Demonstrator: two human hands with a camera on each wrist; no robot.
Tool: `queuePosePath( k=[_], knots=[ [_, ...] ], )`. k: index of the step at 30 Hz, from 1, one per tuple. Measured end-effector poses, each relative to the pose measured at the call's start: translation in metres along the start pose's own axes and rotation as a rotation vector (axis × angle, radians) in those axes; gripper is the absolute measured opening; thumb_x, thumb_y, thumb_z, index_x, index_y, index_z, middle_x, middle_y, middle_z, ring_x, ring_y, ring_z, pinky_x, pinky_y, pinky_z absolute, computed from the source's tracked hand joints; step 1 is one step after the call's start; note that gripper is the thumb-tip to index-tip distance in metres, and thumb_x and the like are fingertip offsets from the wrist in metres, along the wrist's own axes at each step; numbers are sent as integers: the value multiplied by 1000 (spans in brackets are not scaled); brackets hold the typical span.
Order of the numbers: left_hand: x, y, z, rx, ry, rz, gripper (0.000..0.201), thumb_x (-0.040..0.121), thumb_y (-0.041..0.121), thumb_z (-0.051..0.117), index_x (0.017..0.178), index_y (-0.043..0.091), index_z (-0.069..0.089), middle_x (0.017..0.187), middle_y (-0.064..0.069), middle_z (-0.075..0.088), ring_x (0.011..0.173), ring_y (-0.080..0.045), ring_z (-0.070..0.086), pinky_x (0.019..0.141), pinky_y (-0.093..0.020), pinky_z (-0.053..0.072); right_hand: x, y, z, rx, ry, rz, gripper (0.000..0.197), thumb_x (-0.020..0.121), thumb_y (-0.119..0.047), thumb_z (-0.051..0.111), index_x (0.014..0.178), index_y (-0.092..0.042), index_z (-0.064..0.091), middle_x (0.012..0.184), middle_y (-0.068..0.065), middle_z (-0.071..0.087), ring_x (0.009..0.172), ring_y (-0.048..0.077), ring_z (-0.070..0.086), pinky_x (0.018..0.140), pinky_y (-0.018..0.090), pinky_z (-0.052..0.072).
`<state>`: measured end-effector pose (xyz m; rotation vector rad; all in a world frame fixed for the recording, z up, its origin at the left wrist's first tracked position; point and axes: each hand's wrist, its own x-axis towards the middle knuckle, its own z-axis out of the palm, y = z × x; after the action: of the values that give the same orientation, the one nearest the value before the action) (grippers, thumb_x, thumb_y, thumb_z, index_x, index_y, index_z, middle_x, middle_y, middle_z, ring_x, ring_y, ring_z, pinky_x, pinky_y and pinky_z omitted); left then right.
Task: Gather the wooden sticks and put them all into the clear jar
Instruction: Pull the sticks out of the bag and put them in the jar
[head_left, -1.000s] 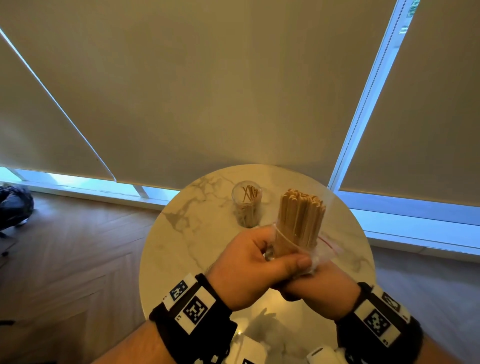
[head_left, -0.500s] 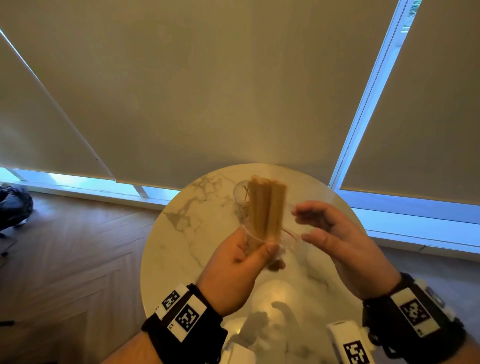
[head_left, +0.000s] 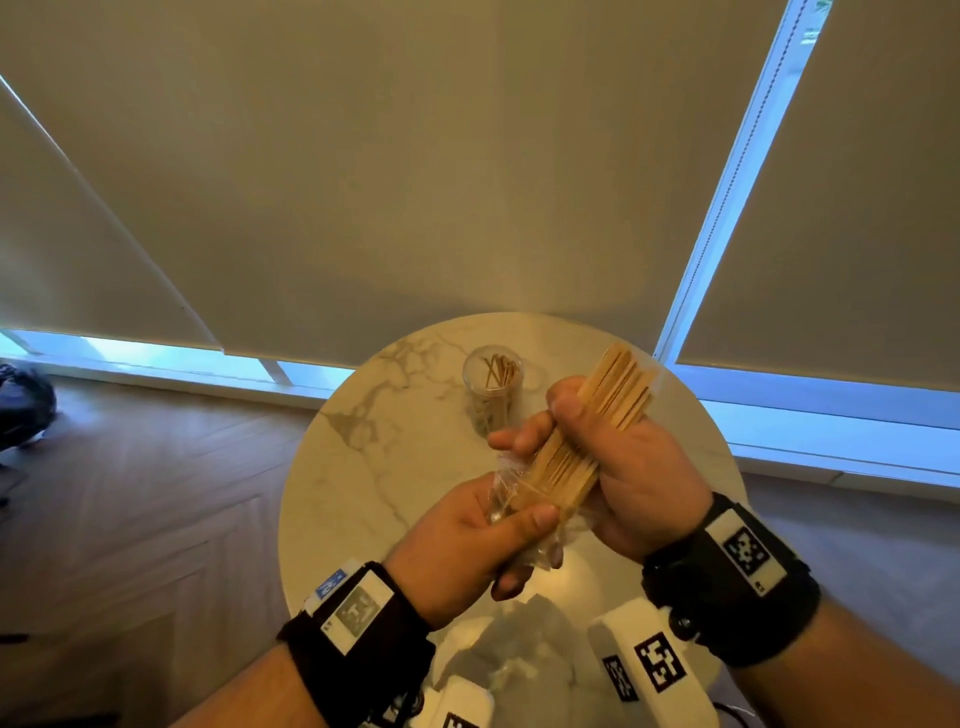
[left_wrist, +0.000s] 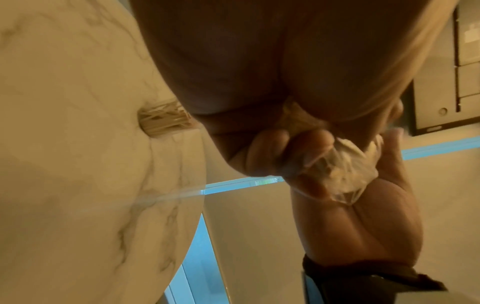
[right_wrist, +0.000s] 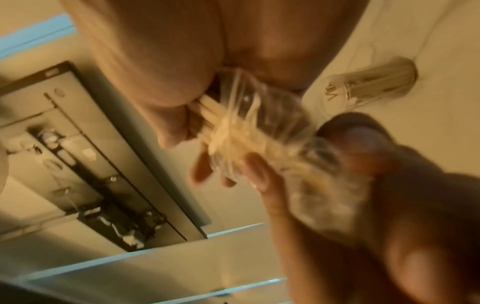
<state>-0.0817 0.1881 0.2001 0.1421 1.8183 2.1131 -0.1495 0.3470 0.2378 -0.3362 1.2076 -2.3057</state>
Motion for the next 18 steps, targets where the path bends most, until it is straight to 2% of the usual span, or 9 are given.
queuePosePath(
  k=[2, 4, 8, 10, 12, 13, 15, 17, 18],
  knots=[
    [2, -9, -8, -17, 23, -27, 41, 96, 29, 66, 118, -2, 51, 81, -16, 67, 46, -20, 40, 43, -24, 37, 9, 4, -6, 107, 114, -20, 19, 102, -29, 50, 89, -15, 56, 71, 11, 59, 91, 36, 72, 82, 47, 59],
    [7, -30, -25, 33, 84, -113, 45, 96, 33, 66, 126, 4, 47, 84, -16, 71, 47, -22, 40, 42, -26, 37, 21, 10, -19, 178, 250, -56, 23, 106, -27, 46, 88, -16, 54, 66, 7, 50, 76, 30, 68, 80, 47, 59],
    [22, -96, -64, 295, 200, -464, 42, 98, 34, 66, 114, -3, 54, 87, -18, 73, 53, -29, 59, 50, -33, 47, 39, 26, -42, 163, 420, -86, 24, 108, -26, 46, 89, -19, 57, 62, 2, 44, 58, 18, 53, 67, 39, 55],
    [28, -127, -84, 523, 206, -595, 38, 92, 43, 70, 104, 8, 62, 90, -7, 71, 71, -27, 72, 63, -34, 58, 45, 35, -46, 126, 463, -76, 23, 108, -26, 46, 88, -20, 57, 62, 2, 44, 57, 17, 50, 65, 36, 52],
    [34, -142, -100, 788, 145, -668, 47, 83, 61, 69, 114, 26, 67, 112, 2, 70, 98, -20, 69, 83, -31, 56, 51, 43, -46, 102, 477, -82, 25, 108, -26, 46, 86, -20, 56, 63, 2, 44, 58, 17, 51, 65, 35, 52],
    [38, -143, -107, 868, 106, -688, 57, 81, 66, 67, 126, 30, 64, 127, 2, 67, 111, -19, 65, 90, -29, 51, 56, 46, -44, 86, 477, -92, 26, 108, -26, 46, 85, -19, 56, 63, 2, 45, 58, 17, 51, 66, 35, 53],
    [46, -138, -118, 939, 80, -673, 71, 84, 67, 64, 143, 29, 54, 147, 1, 56, 131, -22, 55, 102, -29, 43, 67, 50, -39, 41, 468, -114, 27, 108, -24, 44, 84, -18, 55, 64, 3, 46, 61, 19, 55, 70, 38, 55],
    [54, -119, -122, 909, 140, -561, 65, 90, 63, 60, 144, 27, 53, 151, 3, 52, 136, -20, 51, 107, -30, 39, 78, 51, -30, -16, 436, -145, 27, 108, -24, 44, 84, -17, 55, 66, 5, 49, 65, 22, 60, 77, 43, 55],
    [59, -106, -121, 800, 196, -482, 56, 93, 61, 58, 138, 28, 58, 147, 3, 56, 135, -19, 52, 107, -30, 39, 84, 51, -25, -56, 414, -162, 28, 107, -25, 44, 84, -16, 55, 67, 5, 51, 68, 23, 62, 79, 46, 54]
  ],
)
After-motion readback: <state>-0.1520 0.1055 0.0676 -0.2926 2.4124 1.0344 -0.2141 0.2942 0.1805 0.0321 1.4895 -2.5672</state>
